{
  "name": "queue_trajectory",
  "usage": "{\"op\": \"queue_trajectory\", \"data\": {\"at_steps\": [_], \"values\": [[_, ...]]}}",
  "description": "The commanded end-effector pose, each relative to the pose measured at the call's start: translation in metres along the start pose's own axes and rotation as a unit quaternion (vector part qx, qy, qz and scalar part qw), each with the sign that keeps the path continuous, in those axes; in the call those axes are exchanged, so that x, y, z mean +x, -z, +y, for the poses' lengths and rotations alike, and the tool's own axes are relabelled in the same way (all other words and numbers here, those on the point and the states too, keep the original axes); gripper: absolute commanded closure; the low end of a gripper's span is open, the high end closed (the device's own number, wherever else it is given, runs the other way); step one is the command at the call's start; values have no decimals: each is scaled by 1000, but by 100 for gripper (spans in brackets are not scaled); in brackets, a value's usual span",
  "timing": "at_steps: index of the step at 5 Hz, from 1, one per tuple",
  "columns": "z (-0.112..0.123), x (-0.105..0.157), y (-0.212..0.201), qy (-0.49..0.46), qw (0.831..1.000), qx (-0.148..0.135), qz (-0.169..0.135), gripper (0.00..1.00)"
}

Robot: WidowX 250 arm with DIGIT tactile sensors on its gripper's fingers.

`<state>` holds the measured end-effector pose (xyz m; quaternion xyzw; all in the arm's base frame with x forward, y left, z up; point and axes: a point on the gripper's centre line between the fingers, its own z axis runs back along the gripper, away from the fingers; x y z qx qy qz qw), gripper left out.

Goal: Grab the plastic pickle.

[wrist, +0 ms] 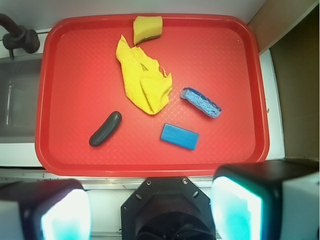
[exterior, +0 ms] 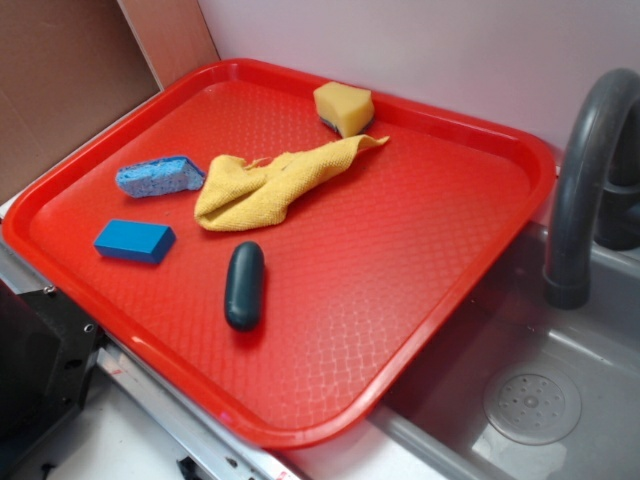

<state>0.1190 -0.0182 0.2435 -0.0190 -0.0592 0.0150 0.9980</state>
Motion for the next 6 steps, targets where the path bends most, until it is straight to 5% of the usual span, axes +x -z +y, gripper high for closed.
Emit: {"op": "queue_trajectory", "data": {"at_steps": [1, 2, 3, 4, 6], "values": [[0, 0, 0, 0, 1000, 0, 0, 0], [-10, -1, 10, -125, 992, -10, -25, 0], [-21, 0, 30, -249, 968, 0, -17, 0], [-34, 14, 64, -314, 949, 5, 25, 0], [-58, 37, 144, -266, 960, 10, 90, 0]]}}
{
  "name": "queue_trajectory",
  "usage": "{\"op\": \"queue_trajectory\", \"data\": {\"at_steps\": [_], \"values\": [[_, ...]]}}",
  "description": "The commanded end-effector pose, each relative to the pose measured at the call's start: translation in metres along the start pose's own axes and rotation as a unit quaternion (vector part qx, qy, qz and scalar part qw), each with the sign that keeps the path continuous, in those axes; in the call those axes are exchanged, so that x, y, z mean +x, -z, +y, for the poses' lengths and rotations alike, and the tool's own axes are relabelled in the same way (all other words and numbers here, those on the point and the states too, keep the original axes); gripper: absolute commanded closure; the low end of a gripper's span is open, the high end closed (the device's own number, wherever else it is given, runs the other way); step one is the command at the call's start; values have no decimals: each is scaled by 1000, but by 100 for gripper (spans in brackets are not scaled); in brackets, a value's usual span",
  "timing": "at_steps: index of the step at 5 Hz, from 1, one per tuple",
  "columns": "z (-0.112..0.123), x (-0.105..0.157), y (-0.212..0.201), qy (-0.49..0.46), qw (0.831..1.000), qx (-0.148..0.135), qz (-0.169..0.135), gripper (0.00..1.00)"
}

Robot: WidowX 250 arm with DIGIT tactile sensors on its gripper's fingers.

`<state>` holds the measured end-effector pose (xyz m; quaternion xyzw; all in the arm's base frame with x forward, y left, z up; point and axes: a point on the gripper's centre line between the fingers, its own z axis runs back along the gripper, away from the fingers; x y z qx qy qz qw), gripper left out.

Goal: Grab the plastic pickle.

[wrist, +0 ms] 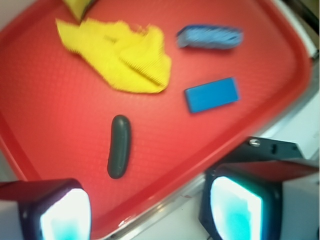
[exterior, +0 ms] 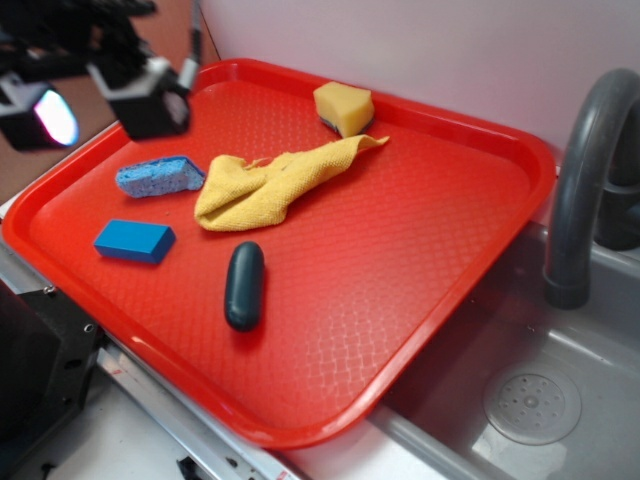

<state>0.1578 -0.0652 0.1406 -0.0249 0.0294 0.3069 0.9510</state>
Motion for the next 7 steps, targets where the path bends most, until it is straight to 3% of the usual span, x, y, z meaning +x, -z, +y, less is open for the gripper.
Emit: {"op": "queue_trajectory", "data": {"at_steps": [1, 2, 3, 4, 5, 6, 7], "values": [[-33, 12, 71, 61, 997, 36, 22, 0], [-36, 3, 89, 103, 994, 30, 19, 0], [-25, -4, 109, 110, 992, 38, 43, 0], [-21, -4, 122, 104, 993, 48, 43, 0], [-24, 1, 128, 106, 993, 36, 37, 0], [-23, -1, 129, 115, 993, 22, 27, 100], [-20, -5, 132, 109, 993, 21, 30, 100]]}}
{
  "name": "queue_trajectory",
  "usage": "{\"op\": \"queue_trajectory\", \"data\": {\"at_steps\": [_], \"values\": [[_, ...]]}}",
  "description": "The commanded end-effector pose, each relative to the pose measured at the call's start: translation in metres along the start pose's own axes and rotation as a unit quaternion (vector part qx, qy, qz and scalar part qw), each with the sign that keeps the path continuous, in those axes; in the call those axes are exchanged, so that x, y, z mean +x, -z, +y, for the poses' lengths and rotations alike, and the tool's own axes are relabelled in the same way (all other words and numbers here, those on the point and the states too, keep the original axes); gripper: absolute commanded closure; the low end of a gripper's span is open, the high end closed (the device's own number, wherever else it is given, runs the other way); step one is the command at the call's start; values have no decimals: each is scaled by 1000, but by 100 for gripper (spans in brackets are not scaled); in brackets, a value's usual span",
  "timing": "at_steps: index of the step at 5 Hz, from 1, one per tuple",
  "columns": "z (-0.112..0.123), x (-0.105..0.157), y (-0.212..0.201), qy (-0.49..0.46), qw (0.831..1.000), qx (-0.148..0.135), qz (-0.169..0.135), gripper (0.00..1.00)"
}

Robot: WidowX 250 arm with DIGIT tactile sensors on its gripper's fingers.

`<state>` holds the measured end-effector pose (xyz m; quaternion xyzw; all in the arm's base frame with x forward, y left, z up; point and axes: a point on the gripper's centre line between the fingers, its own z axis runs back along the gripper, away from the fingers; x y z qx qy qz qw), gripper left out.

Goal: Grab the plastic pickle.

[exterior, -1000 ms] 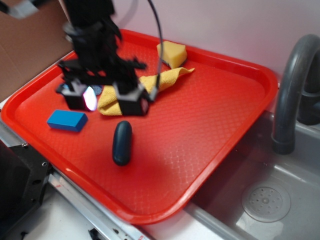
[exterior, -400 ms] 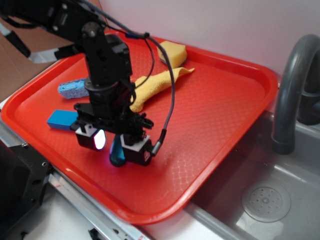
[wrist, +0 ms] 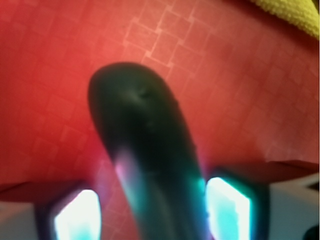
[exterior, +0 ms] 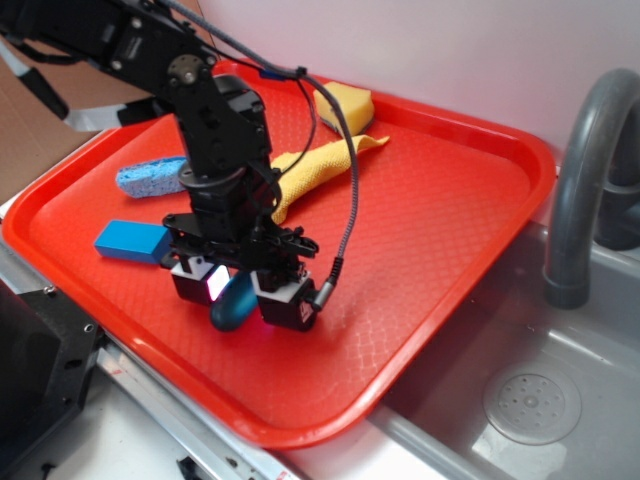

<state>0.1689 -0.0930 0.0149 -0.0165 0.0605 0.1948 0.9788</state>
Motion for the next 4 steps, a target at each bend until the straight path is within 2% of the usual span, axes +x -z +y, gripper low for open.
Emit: {"op": "queue_trajectory", "data": {"at_steps": [1, 2, 3, 4], "values": [[5, -2, -29, -17, 1000, -12, -23, 100], [18, 16, -80, 72, 992, -89, -52, 100], [25, 20, -133, 110, 985, -96, -94, 100], [31, 13, -183, 178, 974, -114, -83, 100]]}}
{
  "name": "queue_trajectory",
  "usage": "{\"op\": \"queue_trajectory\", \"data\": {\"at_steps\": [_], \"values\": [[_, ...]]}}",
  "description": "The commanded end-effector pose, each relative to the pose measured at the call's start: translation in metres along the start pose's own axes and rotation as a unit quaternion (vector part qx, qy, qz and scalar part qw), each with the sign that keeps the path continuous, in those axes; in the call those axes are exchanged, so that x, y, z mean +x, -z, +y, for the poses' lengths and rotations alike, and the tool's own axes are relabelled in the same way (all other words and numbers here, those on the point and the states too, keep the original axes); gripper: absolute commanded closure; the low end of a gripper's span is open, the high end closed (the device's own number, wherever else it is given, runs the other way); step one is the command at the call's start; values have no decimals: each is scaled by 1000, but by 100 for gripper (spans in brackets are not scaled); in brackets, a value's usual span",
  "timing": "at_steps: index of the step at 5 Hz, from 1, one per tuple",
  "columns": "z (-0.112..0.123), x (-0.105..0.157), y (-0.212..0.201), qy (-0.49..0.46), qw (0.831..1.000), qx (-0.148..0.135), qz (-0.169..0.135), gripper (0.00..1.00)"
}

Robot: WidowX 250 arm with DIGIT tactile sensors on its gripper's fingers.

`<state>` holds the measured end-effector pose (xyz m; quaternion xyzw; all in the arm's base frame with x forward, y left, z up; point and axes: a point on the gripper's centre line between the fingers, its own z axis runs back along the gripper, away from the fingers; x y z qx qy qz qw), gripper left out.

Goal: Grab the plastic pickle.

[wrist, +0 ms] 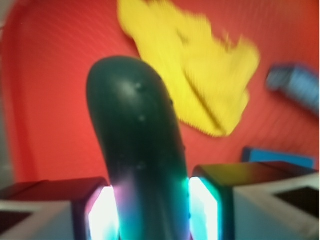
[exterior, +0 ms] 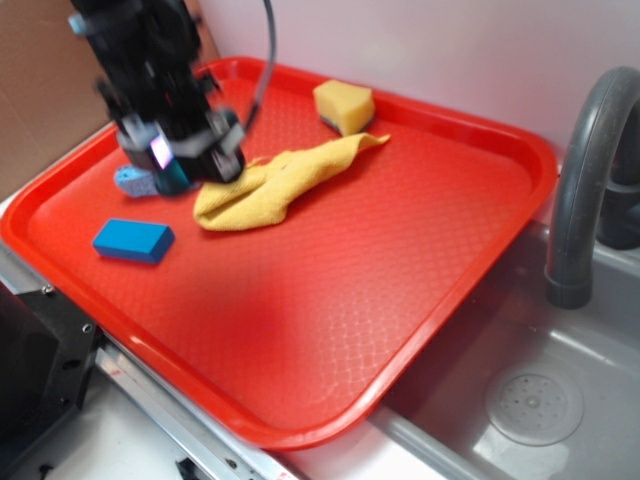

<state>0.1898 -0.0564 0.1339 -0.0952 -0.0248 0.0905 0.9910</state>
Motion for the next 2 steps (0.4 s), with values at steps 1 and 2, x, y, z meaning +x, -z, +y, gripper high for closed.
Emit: {"op": "queue_trajectory", "data": {"at_steps": [1, 2], "values": [[-7, 1, -100, 53, 998, -18, -41, 100], [-9, 6, -87, 32, 999, 4, -9, 100]]}}
